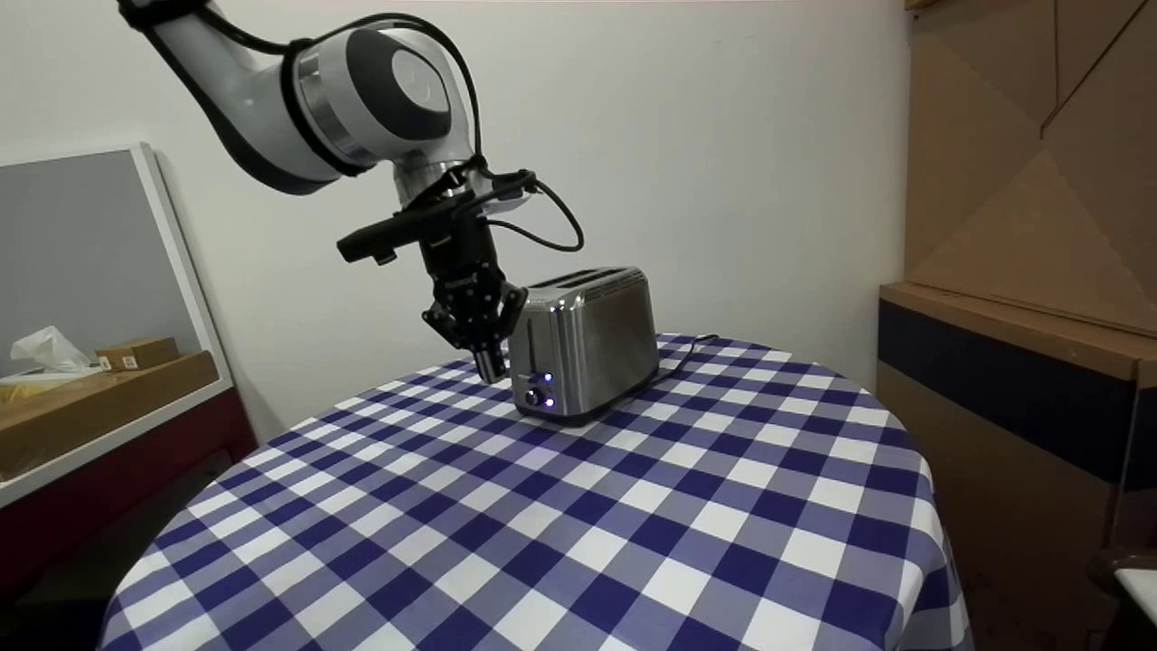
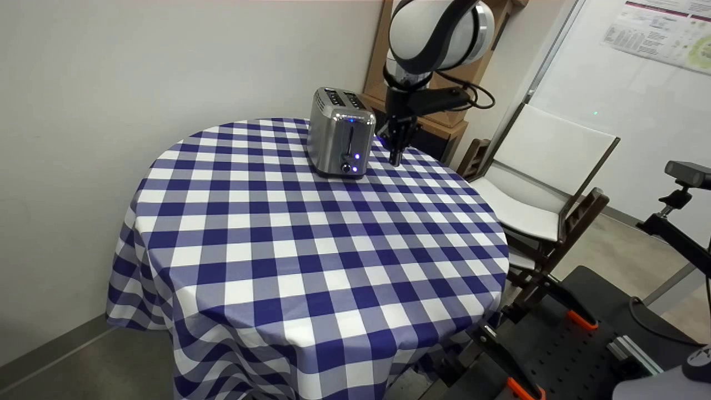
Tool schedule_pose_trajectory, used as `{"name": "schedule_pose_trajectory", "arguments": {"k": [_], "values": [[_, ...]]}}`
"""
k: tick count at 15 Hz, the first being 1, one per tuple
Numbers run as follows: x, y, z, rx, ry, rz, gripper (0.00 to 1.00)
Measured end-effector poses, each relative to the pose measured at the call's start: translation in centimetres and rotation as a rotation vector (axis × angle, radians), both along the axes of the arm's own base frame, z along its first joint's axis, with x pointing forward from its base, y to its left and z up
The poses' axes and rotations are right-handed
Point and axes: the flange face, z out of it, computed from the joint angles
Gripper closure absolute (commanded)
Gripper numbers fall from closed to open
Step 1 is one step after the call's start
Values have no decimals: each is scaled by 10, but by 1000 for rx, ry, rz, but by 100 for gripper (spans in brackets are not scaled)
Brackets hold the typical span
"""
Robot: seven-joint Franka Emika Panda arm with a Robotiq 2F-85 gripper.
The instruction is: Push down the slider of the toaster.
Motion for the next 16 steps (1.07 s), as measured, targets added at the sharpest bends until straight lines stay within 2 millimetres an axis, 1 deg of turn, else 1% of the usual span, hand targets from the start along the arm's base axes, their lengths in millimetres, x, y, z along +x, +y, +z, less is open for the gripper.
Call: {"name": "schedule_pose_trajectory", "arguments": {"k": [2, 4, 8, 11, 14, 15, 16], "values": [[-21, 2, 4, 7, 16, 0, 100], [-42, 7, 4, 16, 23, 5, 100], [-81, 18, 8, 40, -22, 28, 100], [-103, 24, 22, 56, -80, 32, 100], [-118, 26, 41, 71, -116, 9, 100], [-121, 26, 47, 79, -126, -4, 74], [-124, 27, 52, 86, -137, -22, 73]]}}
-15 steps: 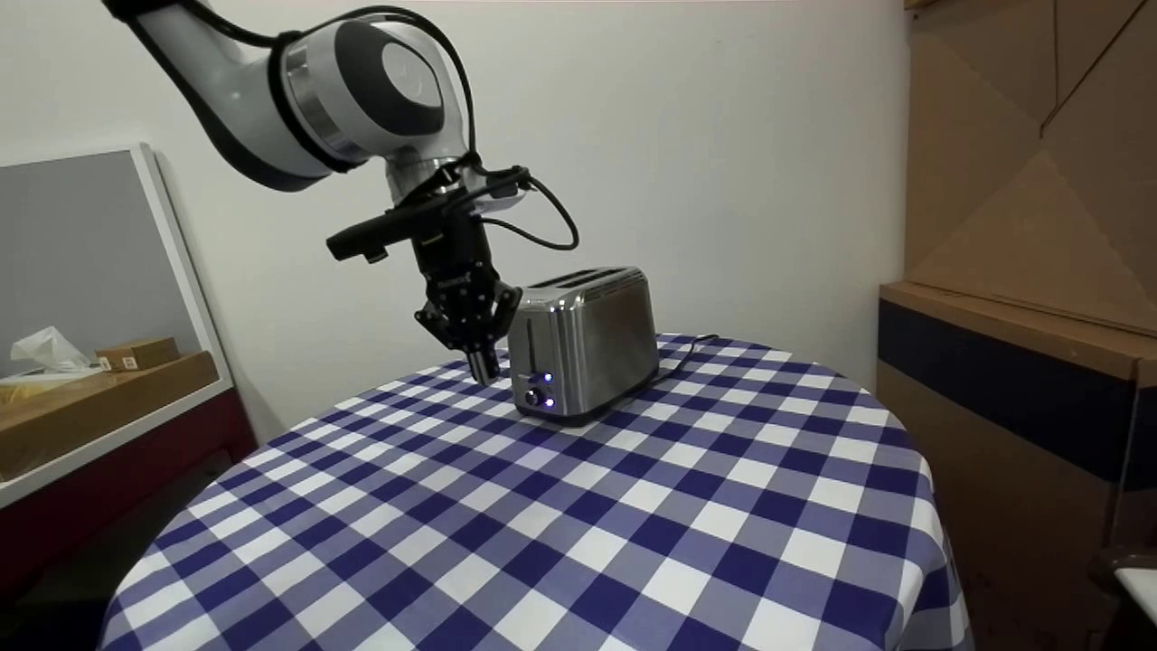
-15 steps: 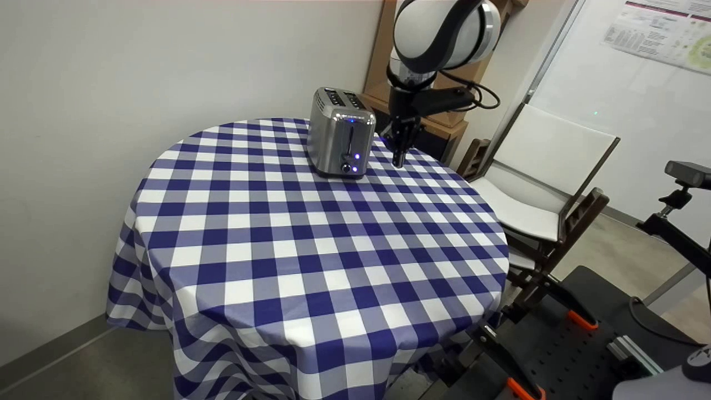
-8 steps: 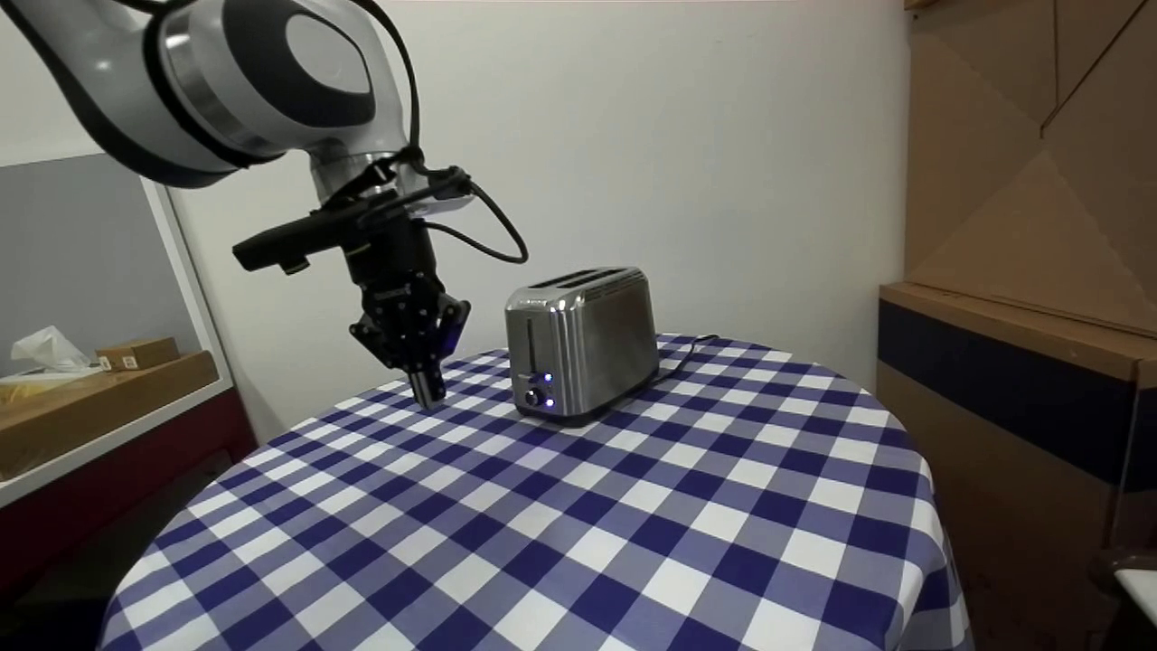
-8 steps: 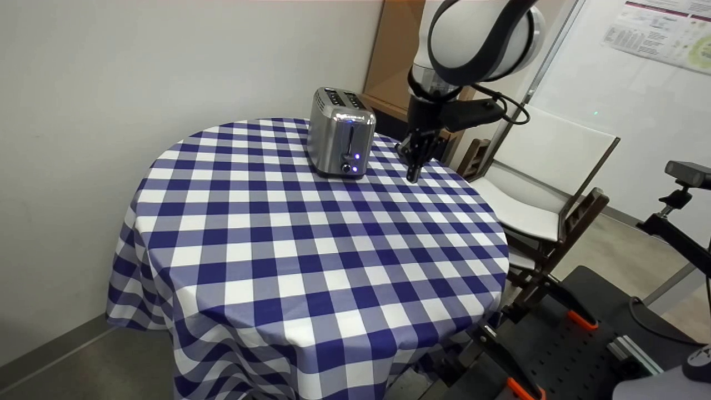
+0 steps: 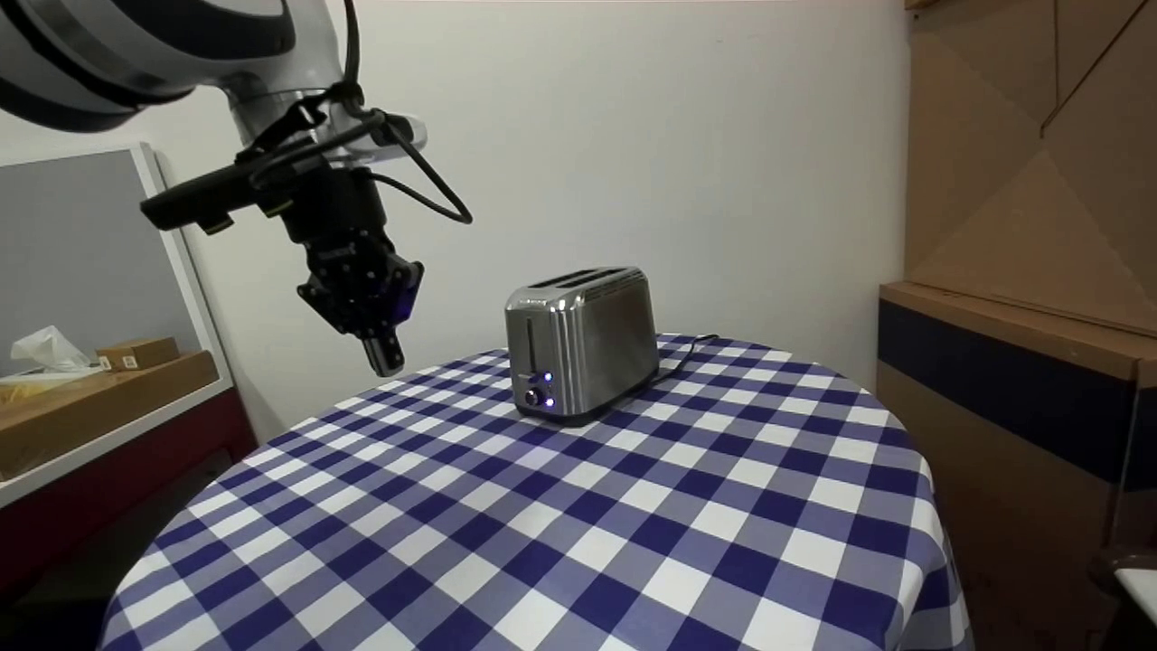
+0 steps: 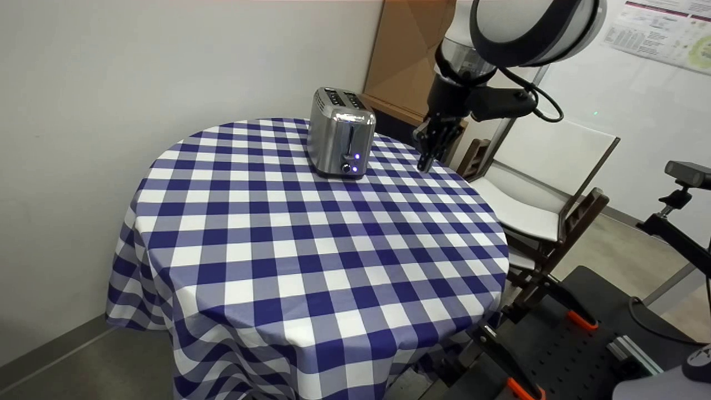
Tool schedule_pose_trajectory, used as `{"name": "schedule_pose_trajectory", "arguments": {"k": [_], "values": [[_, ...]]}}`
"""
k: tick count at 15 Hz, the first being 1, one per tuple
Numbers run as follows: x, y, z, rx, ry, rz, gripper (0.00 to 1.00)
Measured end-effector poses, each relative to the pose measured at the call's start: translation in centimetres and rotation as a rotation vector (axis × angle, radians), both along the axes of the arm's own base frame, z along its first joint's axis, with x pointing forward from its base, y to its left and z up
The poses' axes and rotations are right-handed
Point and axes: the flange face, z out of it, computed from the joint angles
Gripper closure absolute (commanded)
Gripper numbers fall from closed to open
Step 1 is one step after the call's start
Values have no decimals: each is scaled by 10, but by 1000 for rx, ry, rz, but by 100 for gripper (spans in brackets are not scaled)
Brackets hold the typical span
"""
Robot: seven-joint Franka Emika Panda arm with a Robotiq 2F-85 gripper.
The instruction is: Push down the slider of the toaster.
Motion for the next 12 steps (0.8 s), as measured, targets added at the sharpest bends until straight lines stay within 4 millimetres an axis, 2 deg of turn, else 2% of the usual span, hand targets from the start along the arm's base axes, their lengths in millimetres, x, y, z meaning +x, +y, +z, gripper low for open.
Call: {"name": "schedule_pose_trajectory", "arguments": {"k": [1, 2, 4, 5, 12], "values": [[-2, 0, 4, 6, -5, -21, 66], [-2, 1, 7, 11, -8, -39, 85], [-3, 3, 10, 18, 2, -64, 70], [-4, 4, 10, 21, 4, -69, 66], [-4, 4, 10, 22, 5, -71, 66]]}}
